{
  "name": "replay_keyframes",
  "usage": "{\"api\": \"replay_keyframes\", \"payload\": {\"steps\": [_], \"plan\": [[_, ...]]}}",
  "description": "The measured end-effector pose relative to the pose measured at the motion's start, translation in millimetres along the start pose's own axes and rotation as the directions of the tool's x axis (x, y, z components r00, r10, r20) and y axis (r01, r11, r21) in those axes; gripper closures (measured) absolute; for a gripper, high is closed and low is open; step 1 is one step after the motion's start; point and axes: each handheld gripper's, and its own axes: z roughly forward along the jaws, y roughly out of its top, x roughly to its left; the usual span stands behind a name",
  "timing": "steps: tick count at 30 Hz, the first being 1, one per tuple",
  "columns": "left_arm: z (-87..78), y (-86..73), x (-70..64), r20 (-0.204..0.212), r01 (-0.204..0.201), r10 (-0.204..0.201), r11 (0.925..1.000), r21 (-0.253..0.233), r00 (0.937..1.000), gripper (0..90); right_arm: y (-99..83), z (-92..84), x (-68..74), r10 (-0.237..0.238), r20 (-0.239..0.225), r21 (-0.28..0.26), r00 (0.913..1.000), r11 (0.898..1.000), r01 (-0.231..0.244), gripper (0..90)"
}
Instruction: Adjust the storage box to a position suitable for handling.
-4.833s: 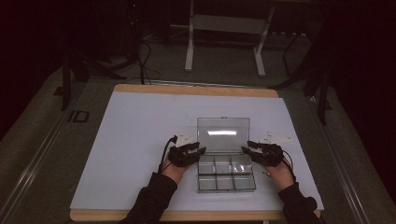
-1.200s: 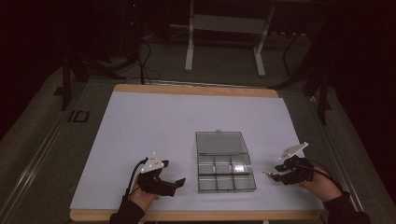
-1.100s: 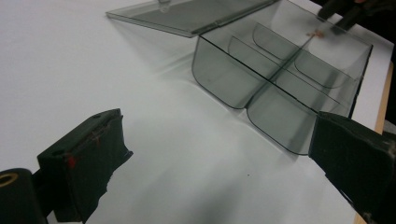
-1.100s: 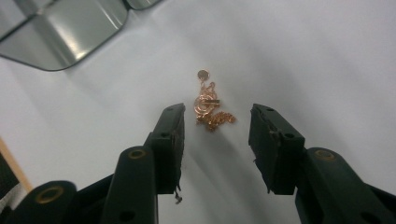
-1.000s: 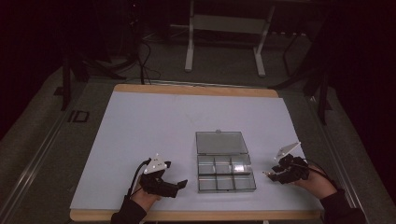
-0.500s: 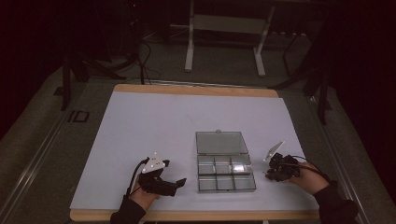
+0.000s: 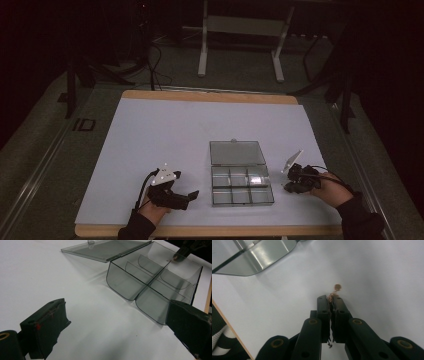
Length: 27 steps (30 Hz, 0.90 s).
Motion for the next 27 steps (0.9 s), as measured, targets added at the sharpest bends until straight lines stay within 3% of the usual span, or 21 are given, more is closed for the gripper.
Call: {"api": "replay_keyframes", "payload": {"steps": [15, 27], "plan": [[-1.2, -0.5, 1.6, -0.015, 0.009, -0.01, 0.9999, -0.011, 0.9998, 4.3, -6.6, -38.0, -6.3, 0.018, 0.022, -0.076, 0.9996, 0.997, -0.016, 86.1], [-1.0, -0.8, 2.0, -0.014, 0.01, -0.011, 0.9999, -0.013, 0.9998, 4.3, 4.2, -66.6, -3.2, -0.028, 0.046, -0.12, 0.9986, 0.992, 0.033, 86.2]]}}
